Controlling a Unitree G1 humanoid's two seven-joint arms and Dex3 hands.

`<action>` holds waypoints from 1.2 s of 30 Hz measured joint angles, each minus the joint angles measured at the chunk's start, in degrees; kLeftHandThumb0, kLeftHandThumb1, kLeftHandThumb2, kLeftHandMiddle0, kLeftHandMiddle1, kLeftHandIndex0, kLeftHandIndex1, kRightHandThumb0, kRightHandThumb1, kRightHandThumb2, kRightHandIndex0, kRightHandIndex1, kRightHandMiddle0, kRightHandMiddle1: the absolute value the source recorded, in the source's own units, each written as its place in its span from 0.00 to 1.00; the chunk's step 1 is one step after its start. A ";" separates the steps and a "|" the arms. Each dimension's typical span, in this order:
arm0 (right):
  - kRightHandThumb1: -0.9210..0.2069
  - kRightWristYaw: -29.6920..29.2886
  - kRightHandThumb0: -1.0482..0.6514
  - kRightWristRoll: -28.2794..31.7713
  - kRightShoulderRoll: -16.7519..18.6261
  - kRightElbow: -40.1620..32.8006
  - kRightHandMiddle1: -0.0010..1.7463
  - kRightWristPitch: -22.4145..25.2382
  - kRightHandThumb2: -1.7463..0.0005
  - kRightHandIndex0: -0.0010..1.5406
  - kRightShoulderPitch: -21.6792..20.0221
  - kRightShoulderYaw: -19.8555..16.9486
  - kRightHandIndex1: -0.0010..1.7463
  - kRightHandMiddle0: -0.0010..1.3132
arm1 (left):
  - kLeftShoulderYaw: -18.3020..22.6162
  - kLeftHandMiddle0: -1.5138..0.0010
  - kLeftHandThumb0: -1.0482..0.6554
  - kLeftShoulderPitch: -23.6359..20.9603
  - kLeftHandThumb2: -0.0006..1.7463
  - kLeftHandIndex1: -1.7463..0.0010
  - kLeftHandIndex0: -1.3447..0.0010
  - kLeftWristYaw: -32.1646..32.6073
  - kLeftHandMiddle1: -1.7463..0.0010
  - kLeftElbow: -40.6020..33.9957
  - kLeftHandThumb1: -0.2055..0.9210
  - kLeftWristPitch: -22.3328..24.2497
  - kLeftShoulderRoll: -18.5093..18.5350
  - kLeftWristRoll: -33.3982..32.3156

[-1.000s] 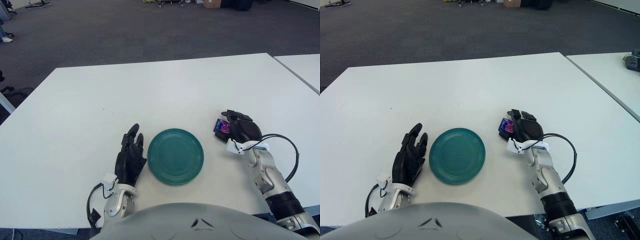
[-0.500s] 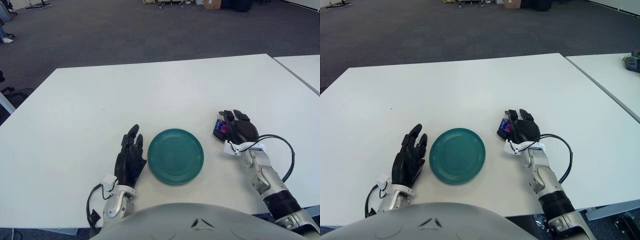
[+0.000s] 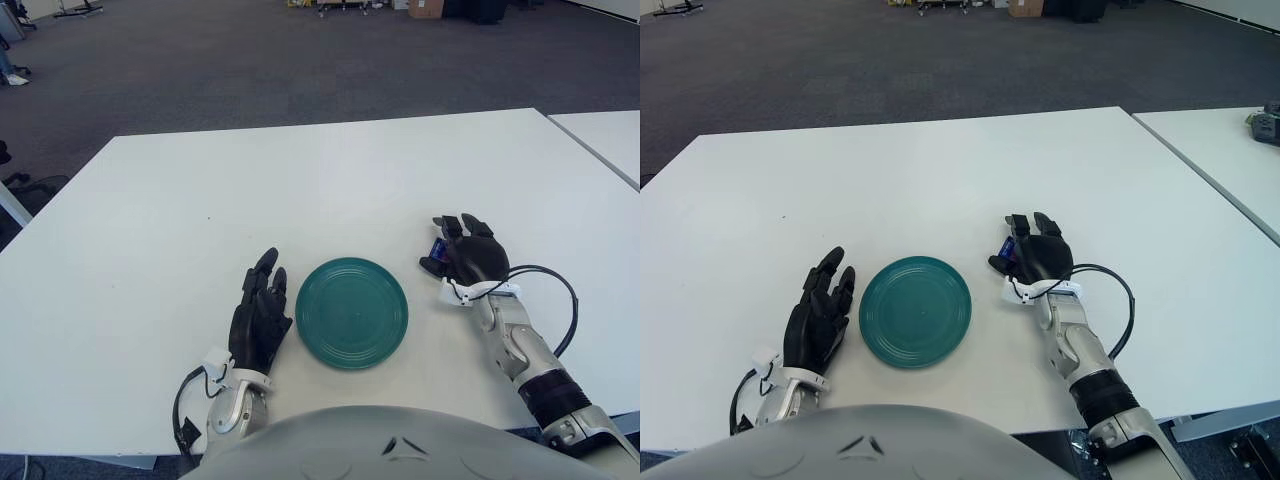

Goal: Put the gum into the plate.

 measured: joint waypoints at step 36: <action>0.12 9.18 0.40 -0.15 -8.74 -12.58 0.92 -1.42 0.66 0.20 5.15 1.00 0.64 0.30 | 2.31 0.98 0.00 -2.14 0.49 0.80 1.00 -6.77 1.00 5.05 1.00 -4.84 -0.71 -5.26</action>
